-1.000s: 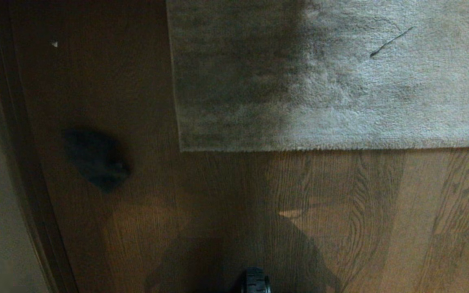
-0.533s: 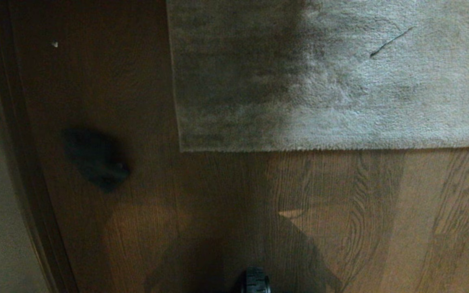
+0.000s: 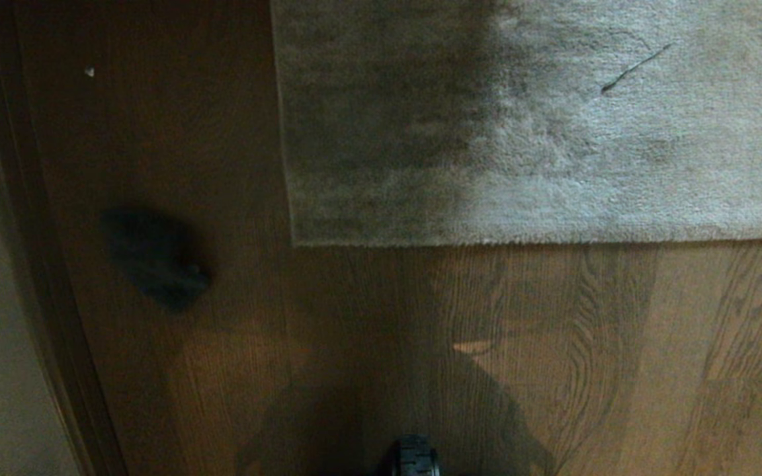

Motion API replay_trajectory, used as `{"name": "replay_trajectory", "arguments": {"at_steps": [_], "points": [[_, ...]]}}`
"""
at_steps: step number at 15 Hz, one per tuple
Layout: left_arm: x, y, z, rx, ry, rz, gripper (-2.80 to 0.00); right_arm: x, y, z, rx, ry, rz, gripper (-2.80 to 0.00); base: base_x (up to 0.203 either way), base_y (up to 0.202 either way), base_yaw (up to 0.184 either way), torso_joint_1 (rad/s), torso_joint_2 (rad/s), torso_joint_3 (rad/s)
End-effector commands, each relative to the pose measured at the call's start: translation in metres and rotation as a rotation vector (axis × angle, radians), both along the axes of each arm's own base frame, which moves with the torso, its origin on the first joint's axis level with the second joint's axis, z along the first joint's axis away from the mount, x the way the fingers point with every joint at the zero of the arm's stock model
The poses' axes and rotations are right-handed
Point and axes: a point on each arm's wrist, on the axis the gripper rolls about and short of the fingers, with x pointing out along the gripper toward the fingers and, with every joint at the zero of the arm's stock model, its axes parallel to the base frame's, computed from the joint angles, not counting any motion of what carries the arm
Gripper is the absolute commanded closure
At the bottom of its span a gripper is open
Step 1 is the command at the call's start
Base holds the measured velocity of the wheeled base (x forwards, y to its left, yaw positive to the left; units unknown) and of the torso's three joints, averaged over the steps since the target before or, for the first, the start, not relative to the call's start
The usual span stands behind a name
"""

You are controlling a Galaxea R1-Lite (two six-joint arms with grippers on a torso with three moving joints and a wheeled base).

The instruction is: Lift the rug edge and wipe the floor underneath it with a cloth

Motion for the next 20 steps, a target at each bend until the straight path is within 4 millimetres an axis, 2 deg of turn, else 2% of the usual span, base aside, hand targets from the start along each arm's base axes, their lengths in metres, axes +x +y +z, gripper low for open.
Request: {"name": "replay_trajectory", "arguments": {"at_steps": [1, 20], "points": [[0.0000, 0.0000, 0.0000, 0.002, -0.001, 0.001, 0.00, 0.0001, 0.0000, 0.0001, 0.000, 0.001, 0.000, 0.00, 0.000, 0.000, 0.000, 0.000, 0.00, 0.000], [0.0000, 0.0000, 0.0000, -0.009, -0.001, 0.002, 0.00, 0.0001, 0.0000, 0.0001, 0.000, 0.001, 0.000, 0.00, 0.000, 0.000, 0.000, 0.000, 0.00, 0.000]]}}
